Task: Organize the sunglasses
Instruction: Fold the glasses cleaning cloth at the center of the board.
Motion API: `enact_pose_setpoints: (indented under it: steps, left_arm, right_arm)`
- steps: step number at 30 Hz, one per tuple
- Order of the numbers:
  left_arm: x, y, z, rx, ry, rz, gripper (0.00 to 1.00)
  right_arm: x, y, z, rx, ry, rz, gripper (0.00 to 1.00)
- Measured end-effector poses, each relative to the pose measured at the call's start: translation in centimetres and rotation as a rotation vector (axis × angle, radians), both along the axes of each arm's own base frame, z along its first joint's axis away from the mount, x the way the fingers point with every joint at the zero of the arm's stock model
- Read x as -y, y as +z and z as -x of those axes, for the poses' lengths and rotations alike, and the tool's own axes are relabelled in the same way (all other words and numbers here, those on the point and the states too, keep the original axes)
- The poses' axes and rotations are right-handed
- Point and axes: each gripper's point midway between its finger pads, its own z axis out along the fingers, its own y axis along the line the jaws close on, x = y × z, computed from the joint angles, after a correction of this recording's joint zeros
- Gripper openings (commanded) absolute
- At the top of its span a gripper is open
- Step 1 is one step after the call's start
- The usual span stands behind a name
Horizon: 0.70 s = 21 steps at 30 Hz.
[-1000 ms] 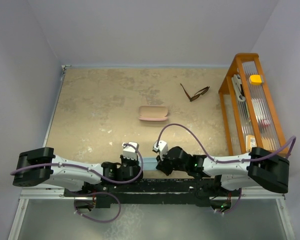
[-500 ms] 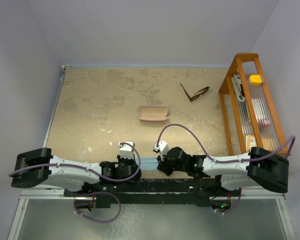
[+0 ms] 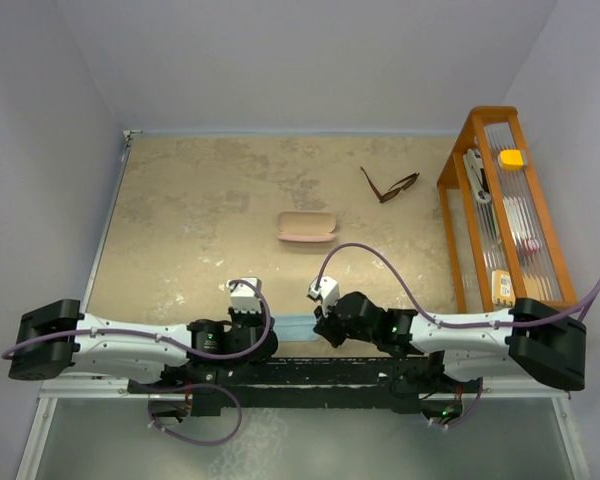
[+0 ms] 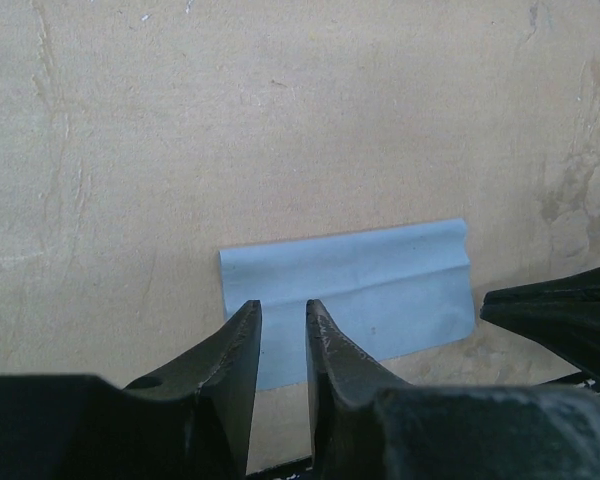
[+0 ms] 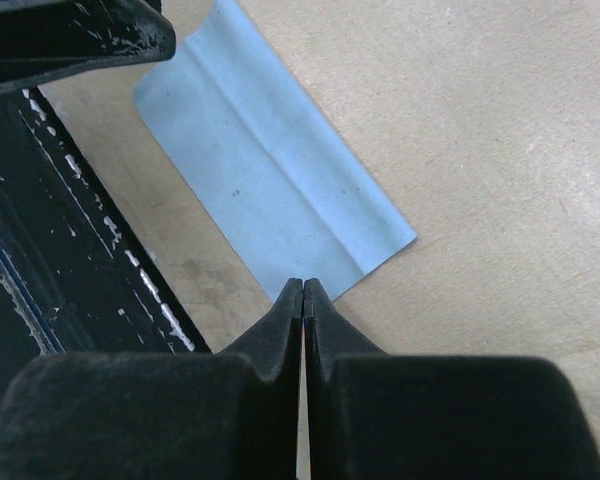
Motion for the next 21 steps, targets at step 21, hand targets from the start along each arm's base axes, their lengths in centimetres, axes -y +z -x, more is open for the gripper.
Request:
enact_pose_setpoints:
  steps: [21]
  left_arm:
    - [0.1,-1.3,0.7,-0.099,0.045,-0.066,0.29]
  right_arm:
    - [-1.7,-0.7,0.4,-0.028,0.047,-0.017,0.0]
